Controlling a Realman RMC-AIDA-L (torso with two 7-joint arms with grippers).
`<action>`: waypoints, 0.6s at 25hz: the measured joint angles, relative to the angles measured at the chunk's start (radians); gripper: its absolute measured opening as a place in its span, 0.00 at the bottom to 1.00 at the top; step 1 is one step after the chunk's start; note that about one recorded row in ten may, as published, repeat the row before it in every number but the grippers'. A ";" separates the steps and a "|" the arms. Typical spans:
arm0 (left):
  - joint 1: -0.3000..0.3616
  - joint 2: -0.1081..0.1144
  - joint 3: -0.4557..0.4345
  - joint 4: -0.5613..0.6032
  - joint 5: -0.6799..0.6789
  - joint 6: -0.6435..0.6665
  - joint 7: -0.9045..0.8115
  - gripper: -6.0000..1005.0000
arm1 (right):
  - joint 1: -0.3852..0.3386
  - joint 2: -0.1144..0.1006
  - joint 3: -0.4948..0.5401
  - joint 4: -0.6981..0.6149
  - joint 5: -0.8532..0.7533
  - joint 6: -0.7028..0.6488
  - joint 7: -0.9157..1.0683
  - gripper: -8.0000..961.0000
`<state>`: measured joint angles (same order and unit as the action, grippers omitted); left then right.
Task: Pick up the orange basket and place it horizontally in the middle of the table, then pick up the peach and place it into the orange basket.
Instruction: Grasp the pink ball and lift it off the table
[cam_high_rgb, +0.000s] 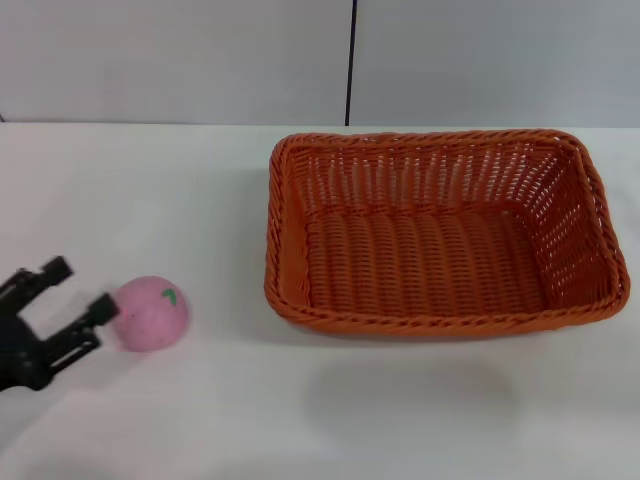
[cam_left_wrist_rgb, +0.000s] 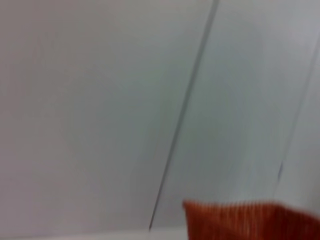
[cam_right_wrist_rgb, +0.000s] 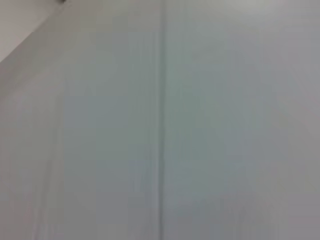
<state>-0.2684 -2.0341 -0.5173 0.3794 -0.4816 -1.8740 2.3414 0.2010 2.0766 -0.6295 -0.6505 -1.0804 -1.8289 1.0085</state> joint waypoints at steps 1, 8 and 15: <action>-0.016 -0.012 0.015 0.023 -0.001 0.019 0.009 0.68 | -0.037 0.000 0.003 0.051 0.038 -0.035 -0.001 0.47; -0.059 -0.026 0.071 0.009 0.000 0.160 0.070 0.67 | -0.106 0.000 0.029 0.147 0.077 -0.127 -0.006 0.47; -0.066 -0.027 0.121 -0.003 0.002 0.264 0.085 0.67 | -0.116 -0.002 0.043 0.194 0.072 -0.151 -0.006 0.47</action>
<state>-0.3346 -2.0615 -0.3964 0.3766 -0.4799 -1.6102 2.4260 0.0853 2.0750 -0.5866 -0.4568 -1.0081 -1.9800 1.0023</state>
